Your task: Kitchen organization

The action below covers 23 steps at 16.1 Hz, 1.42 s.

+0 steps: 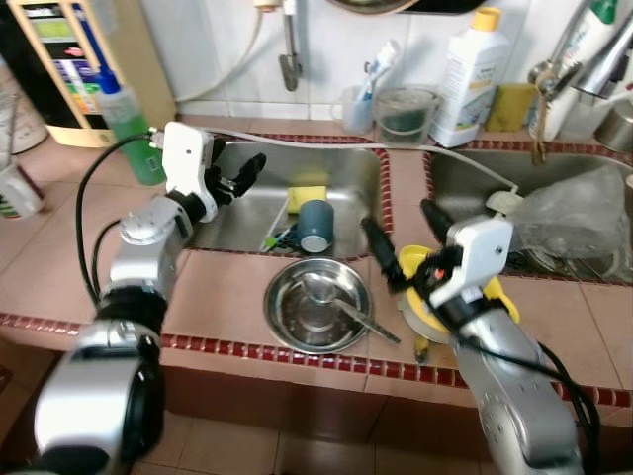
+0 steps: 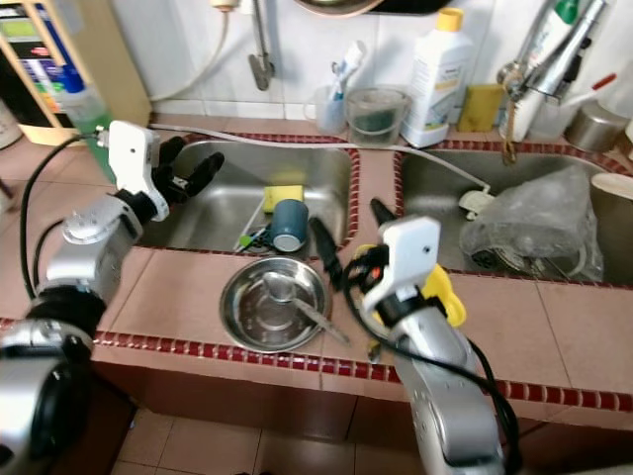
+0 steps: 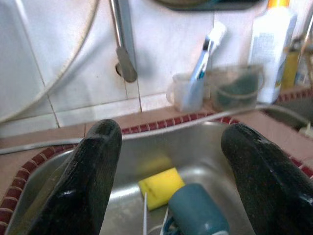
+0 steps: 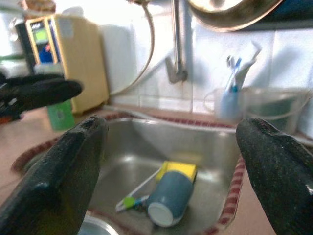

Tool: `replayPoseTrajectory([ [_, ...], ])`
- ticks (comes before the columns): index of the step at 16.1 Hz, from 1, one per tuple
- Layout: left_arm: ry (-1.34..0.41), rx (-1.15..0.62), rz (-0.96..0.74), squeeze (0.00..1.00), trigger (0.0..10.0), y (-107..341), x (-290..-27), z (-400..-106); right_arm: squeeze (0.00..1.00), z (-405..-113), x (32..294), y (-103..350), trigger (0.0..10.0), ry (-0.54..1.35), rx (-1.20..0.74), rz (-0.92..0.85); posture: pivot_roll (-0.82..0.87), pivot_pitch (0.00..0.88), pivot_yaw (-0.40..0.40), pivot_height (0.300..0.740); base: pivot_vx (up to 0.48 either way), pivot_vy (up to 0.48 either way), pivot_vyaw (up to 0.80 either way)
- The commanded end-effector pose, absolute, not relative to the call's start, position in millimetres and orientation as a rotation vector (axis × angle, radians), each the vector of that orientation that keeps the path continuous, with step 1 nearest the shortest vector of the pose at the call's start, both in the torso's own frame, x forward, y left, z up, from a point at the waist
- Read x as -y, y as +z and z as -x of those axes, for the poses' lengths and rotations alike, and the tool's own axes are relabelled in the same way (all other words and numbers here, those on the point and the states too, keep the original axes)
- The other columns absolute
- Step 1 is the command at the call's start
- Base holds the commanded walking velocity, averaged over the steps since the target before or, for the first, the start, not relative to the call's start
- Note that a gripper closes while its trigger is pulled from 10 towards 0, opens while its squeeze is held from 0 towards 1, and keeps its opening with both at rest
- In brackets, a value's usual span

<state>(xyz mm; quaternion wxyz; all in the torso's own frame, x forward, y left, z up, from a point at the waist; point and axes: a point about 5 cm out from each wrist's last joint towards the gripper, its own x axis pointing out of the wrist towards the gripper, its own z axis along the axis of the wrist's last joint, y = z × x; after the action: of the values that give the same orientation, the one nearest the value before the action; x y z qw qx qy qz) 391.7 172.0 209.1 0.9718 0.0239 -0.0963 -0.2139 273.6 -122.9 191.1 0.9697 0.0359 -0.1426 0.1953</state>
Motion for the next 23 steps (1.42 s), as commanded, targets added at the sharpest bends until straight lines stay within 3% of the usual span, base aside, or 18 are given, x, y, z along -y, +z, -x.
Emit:
replayPoseTrajectory([
  [1,-0.397,0.239,-0.041,0.0,10.0,215,-175,-389,0.0,-277,128,194,10.0,0.346,0.314,-0.073,-0.06,0.016,0.077,0.74,0.0,0.0,0.0],
  [11,-0.367,0.294,0.07,0.0,10.0,201,-141,-351,0.0,-285,145,195,10.0,0.188,0.396,-0.07,-0.06,0.005,0.066,0.74,0.0,0.0,0.0],
  [20,-0.414,0.231,0.048,0.0,10.0,187,-144,-329,0.0,-277,149,184,10.0,0.193,0.363,-0.016,-0.07,0.018,0.062,0.74,0.0,0.0,0.0],
  [23,-0.464,0.201,0.021,0.0,10.0,181,-148,-313,0.0,-259,150,178,10.0,0.276,0.335,0.016,-0.07,0.056,0.056,0.74,0.0,0.0,0.0],
])
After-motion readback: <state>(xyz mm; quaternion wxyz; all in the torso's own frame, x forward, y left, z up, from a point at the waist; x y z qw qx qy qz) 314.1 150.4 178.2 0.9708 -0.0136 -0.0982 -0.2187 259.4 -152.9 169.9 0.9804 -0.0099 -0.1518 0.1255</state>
